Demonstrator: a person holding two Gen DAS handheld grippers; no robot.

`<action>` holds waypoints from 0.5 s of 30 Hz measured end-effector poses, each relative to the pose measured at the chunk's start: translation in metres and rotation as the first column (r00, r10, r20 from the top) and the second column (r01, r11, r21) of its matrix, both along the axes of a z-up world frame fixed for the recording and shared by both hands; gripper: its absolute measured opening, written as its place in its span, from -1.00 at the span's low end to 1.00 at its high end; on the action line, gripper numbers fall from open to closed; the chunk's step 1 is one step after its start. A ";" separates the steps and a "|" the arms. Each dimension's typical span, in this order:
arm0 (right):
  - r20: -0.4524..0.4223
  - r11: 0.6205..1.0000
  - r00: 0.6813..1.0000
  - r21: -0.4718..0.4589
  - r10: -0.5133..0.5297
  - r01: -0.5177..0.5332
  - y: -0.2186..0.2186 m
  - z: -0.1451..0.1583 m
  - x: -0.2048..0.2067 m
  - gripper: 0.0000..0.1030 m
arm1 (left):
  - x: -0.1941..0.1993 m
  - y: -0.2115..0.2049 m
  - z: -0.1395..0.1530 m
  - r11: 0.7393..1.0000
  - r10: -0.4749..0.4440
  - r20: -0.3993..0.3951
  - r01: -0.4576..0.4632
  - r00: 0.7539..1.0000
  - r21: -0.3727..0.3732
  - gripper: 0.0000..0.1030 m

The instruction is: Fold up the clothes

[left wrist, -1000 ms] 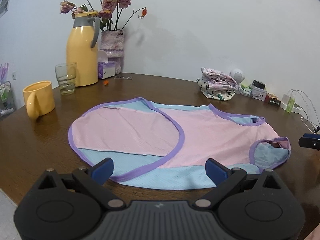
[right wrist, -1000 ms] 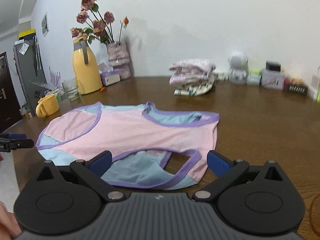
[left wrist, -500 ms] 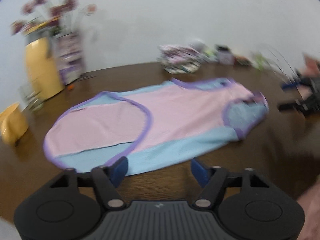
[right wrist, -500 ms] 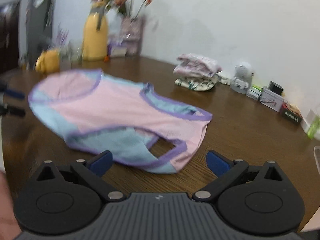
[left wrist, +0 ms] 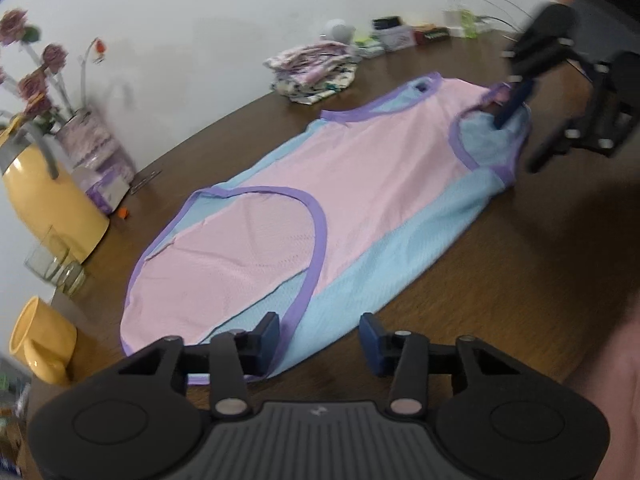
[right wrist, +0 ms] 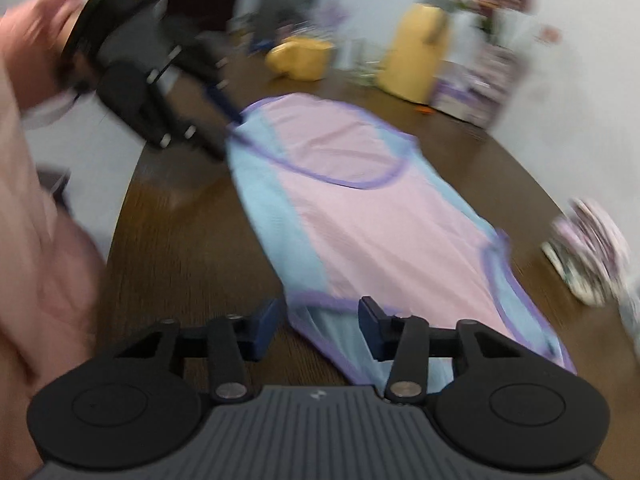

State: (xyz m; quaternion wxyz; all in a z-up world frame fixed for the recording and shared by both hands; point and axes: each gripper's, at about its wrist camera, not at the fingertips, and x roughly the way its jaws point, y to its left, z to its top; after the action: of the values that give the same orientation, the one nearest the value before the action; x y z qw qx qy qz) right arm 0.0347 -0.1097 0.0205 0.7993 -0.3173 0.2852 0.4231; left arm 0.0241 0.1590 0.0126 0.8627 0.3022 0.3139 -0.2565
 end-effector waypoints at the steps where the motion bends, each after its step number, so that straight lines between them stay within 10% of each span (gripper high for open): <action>1: 0.003 0.999 0.999 -0.038 0.039 -0.039 0.009 -0.003 0.003 -0.22 | -0.001 0.003 -0.001 1.000 -0.022 -0.001 0.022 1.000 0.011 -0.23; 15: -0.060 0.976 0.994 -0.195 0.090 -0.100 0.044 -0.016 0.018 -0.54 | 0.027 0.031 -0.010 0.970 -0.232 -0.056 0.235 0.971 0.061 -0.72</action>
State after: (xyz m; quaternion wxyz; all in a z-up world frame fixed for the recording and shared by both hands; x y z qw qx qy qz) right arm 0.0526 -0.0659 0.0048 0.7351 -0.3976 0.3307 0.4384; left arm 0.0510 0.1900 0.0025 0.8081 0.3594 0.3056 -0.3528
